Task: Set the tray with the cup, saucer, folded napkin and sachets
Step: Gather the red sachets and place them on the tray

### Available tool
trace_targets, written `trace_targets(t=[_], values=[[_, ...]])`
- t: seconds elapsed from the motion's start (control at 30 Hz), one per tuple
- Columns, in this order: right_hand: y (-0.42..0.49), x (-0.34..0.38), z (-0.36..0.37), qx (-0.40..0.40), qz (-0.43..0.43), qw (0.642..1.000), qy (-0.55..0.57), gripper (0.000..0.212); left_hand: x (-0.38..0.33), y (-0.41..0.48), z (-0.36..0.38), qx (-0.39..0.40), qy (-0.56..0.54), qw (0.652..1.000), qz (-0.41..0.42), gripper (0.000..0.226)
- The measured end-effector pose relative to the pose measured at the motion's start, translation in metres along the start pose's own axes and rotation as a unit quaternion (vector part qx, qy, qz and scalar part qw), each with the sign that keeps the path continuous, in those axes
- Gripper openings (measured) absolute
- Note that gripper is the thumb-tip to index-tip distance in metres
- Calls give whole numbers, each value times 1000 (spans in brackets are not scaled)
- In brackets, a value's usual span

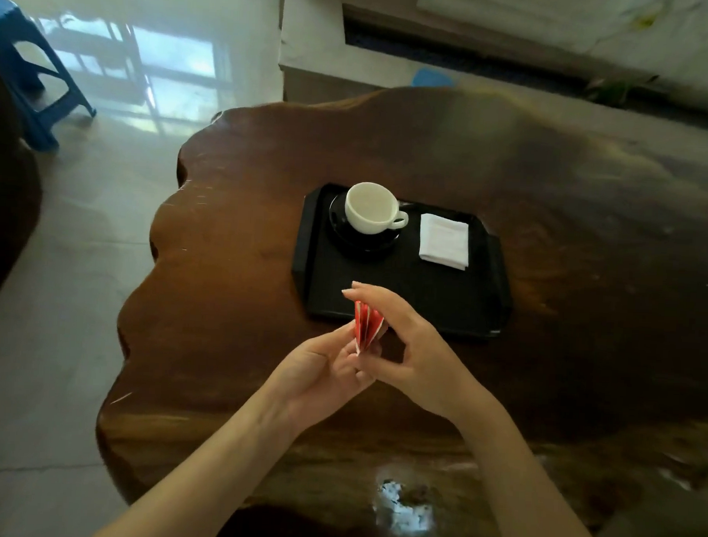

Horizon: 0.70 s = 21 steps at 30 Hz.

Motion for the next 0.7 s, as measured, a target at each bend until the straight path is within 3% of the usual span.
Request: trace_targets(t=[0.1, 0.2, 0.3, 0.37, 0.43, 0.5, 0.7], values=[[-4, -11, -4, -16, -21, 999, -24, 68, 5, 8, 6, -28, 31, 999, 11, 23], [-7, -27, -17, -27, -55, 996, -69, 67, 10, 18, 14, -95, 128, 986, 51, 37], [-3, -47, -35, 8, -108, 983, -146, 68, 12, 32, 21, -149, 201, 962, 110, 43], [0, -63, -45, 46, -140, 971, -190, 76, 14, 41, 29, -141, 218, 959, 113, 54], [3, -79, -52, 99, -129, 972, -168, 93, 18, 50, 37, -124, 243, 955, 119, 61], [6, -95, -60, 138, -104, 978, -117, 105, 27, 61, 43, -120, 251, 949, 147, 52], [6, -134, -75, 155, -84, 983, -51, 110, 53, 94, 41, -161, 186, 950, 194, 45]])
Point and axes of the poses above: each hand's wrist, its own y-axis towards the middle knuckle, its own z-axis out of the palm, x = y × z, the point moved 3 cm from there along y, towards the middle knuckle, and after that the axes turned 15 degrees about -x, right-handed, at the moved point
